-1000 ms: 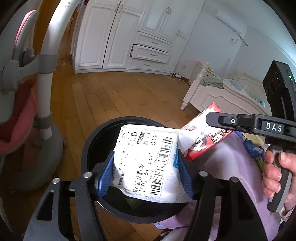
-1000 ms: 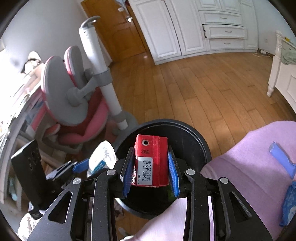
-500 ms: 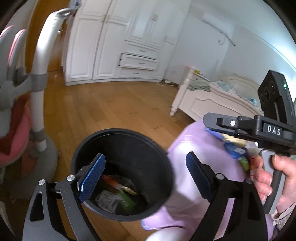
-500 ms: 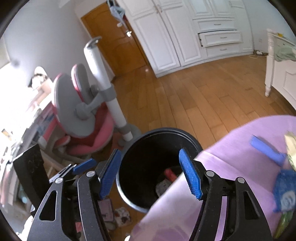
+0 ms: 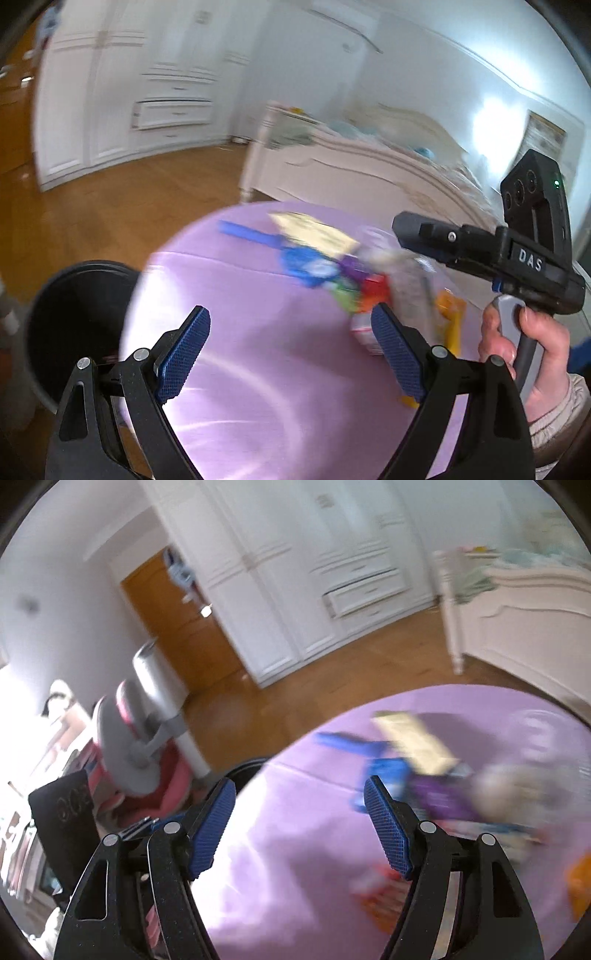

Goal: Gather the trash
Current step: 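Grasp the blue-green drink carton with the left tool while the right tool grasps the orange snack bag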

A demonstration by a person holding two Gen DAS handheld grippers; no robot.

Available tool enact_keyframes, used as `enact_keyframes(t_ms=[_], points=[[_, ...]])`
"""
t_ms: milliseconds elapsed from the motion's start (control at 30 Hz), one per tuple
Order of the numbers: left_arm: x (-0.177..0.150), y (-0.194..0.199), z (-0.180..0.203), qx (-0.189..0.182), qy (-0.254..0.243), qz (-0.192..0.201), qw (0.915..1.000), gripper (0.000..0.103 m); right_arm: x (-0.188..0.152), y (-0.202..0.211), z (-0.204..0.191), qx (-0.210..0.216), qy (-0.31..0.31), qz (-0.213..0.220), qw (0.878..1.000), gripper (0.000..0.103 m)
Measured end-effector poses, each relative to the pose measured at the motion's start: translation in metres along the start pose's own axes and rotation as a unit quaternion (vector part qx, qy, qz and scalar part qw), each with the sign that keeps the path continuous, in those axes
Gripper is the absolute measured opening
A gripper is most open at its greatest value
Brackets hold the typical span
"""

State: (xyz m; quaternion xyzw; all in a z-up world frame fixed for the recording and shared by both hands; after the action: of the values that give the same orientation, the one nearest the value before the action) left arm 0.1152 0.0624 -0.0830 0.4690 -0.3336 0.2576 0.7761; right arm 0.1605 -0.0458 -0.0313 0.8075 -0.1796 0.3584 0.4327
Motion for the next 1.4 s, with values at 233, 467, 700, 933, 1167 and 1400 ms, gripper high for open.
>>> enact_keyframes(t_ms=[233, 467, 700, 933, 1167, 1400], points=[[-0.008, -0.05, 0.082, -0.06, -0.029, -0.046, 0.9967, 0.088, -0.022, 0.078, 0.128, -0.106, -0.058, 0.038, 0.992, 0.075], [-0.011, -0.095, 0.126, -0.055, -0.058, -0.075, 0.994, 0.088, -0.063, 0.093, 0.216, -0.201, -0.042, -0.013, 0.979, 0.075], [-0.017, -0.128, 0.126, 0.008, -0.071, -0.096, 0.9928, 0.087, -0.089, 0.057, 0.23, -0.247, 0.032, -0.085, 0.965, 0.075], [-0.018, -0.135, 0.127, 0.056, -0.101, -0.088, 0.9894, 0.061, -0.092, 0.047, 0.231, -0.264, 0.076, -0.088, 0.958, 0.064], [-0.018, -0.127, 0.122, 0.044, -0.086, -0.071, 0.9928, 0.051, -0.094, 0.064, 0.23, -0.237, 0.044, -0.067, 0.968, 0.047], [-0.008, -0.107, 0.125, 0.018, -0.083, -0.044, 0.9954, 0.046, -0.082, 0.087, 0.218, -0.171, -0.028, -0.025, 0.985, 0.046]])
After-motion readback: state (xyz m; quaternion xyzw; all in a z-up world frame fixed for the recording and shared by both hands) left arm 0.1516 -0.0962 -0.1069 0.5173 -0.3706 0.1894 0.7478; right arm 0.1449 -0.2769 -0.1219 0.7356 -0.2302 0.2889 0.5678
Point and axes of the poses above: each gripper's, at about its wrist camera, not at the fingertips, and y roughly against the way its jaws point, z to its right, x to its top, the point moved 10 cm from there along -y, roughly the way its jaws point, and after that the axes turned 4 degrees about -x, right-handed, at the moved point
